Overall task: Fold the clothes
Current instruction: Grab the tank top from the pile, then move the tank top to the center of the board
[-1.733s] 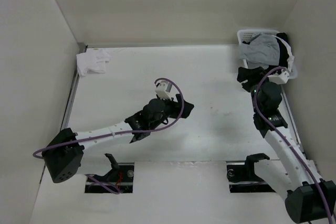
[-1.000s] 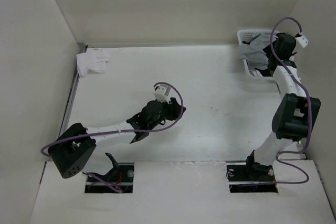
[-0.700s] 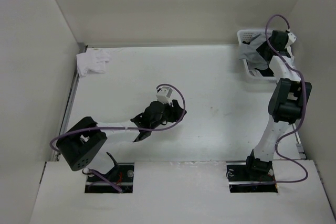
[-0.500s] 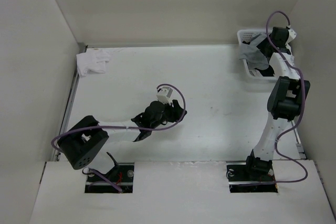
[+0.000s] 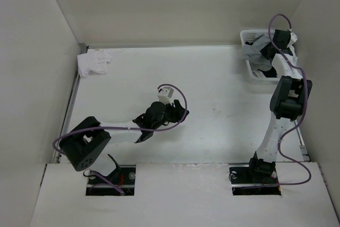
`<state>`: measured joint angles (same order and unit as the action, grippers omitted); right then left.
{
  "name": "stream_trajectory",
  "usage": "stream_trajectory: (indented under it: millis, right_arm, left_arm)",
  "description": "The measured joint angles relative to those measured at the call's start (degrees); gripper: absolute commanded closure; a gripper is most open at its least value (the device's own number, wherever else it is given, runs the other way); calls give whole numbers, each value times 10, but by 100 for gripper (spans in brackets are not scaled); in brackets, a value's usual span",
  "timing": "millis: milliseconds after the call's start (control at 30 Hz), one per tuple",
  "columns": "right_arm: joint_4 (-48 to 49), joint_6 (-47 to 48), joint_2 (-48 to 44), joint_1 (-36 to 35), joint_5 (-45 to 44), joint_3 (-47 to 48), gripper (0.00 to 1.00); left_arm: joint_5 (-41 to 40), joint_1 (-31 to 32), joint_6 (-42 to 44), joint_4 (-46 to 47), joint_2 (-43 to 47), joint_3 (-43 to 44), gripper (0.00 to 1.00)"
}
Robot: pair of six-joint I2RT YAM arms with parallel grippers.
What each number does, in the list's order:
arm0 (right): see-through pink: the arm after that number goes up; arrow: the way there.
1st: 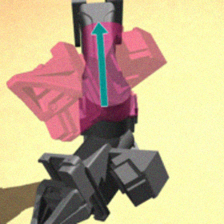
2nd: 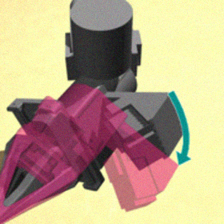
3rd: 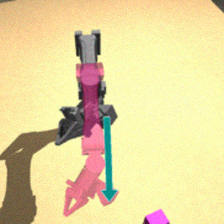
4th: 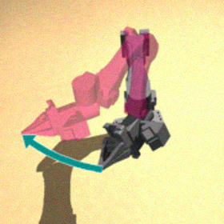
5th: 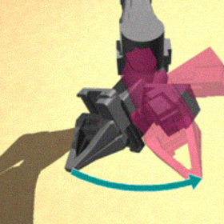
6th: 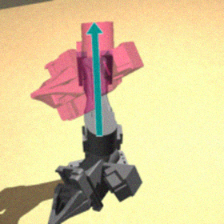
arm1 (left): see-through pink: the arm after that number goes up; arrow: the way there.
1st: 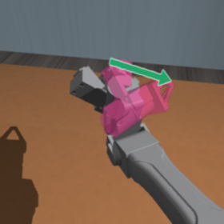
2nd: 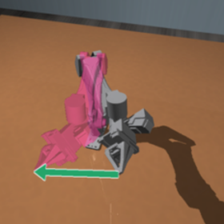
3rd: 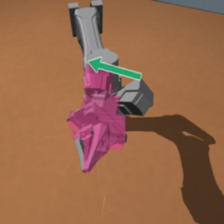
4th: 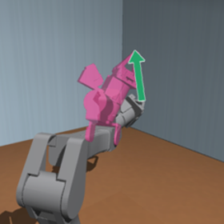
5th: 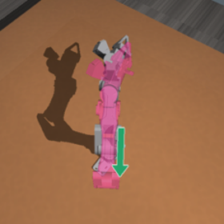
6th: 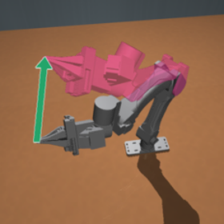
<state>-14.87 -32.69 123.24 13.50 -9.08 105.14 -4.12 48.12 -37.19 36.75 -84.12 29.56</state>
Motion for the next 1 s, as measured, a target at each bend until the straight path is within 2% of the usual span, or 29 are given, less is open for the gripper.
stream_trajectory:
  millis: [133,367,533,667,733,833,900,1000]
  right_arm:
    - [30,-5,-48,-2,-2,-56,100]
    - [59,-5,-250,-58,-12,-86,99]
    - [70,2,-349,-153,-10,-5,97]
    - [82,19,-403,-236,-10,34,94]
    - [100,21,-454,-282,-10,-20,92]
    - [157,12,-551,-362,-21,-217,85]
    - [203,-6,-593,-426,-35,-369,73]
    - [246,-50,-574,-516,-49,-577,50]
  left_arm:
    - [2,-1,-3,3,-4,0,51]
    - [6,-6,-7,3,-3,0,51]
    - [18,-41,-19,-16,49,-4,52]
    - [31,-104,-45,-49,148,-10,51]
    - [33,-139,-61,-63,212,-19,50]
    - [35,-186,-84,-89,306,-45,49]
    - [40,-217,-99,-115,374,-72,49]
    - [51,-258,-111,-160,430,-103,48]
